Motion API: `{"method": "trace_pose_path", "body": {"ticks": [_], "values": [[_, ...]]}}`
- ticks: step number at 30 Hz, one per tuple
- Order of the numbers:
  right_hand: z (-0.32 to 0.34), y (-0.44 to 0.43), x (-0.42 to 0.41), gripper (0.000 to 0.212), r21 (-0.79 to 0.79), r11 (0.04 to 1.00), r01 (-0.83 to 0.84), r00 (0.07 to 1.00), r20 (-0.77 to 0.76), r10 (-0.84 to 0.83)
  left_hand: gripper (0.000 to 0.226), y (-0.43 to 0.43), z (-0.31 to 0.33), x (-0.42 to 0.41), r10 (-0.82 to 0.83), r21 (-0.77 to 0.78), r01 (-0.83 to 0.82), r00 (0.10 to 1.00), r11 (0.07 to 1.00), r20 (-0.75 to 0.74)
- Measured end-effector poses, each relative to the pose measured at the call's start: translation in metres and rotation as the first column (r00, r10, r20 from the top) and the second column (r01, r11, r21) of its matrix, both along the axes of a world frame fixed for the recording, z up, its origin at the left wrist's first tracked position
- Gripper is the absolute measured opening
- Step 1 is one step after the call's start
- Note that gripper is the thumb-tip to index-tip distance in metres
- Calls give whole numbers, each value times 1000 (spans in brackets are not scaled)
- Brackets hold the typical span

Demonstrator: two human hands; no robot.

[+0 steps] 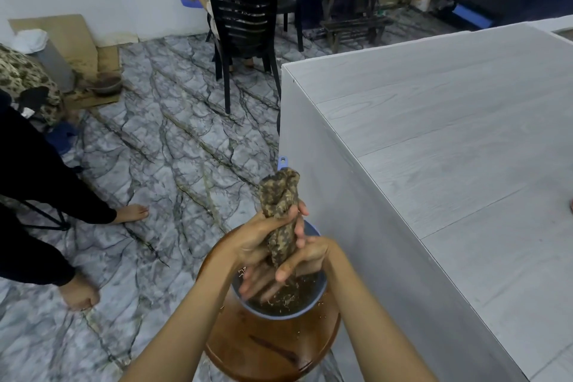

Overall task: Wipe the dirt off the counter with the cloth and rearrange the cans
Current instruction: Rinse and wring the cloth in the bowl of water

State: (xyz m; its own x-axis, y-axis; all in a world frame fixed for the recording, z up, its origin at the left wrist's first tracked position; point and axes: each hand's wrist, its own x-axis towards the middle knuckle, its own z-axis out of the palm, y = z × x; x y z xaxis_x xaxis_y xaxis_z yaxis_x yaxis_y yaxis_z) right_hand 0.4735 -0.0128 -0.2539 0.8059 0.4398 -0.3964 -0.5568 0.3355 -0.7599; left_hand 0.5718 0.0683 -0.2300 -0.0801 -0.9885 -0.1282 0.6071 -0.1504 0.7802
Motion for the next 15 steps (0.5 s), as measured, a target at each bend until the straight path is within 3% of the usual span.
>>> {"method": "trace_pose_path", "body": {"ticks": [3, 7, 11, 13, 15], "values": [[-8, 5, 0, 24, -70, 997, -8, 998, -61, 4, 50, -3, -12, -5, 49, 37, -50, 999, 998, 15], [-12, 10, 1, 13, -334, 933, 136, 967, -159, -198, 39, -11, -21, -11, 233, 117, -248, 963, 962, 133], [-13, 19, 2, 26, -724, 638, 261, 915, -25, -402, 38, -20, -22, -15, 386, 187, -446, 877, 875, 287], [-16, 26, 3, 27, -815, 485, 318, 894, 88, -439, 44, -20, -23, -19, 443, 216, -530, 826, 820, 348], [-22, 35, 3, 20, -835, 398, 380, 863, 165, -477, 44, -20, -24, -24, 496, 238, -606, 775, 759, 391]]}}
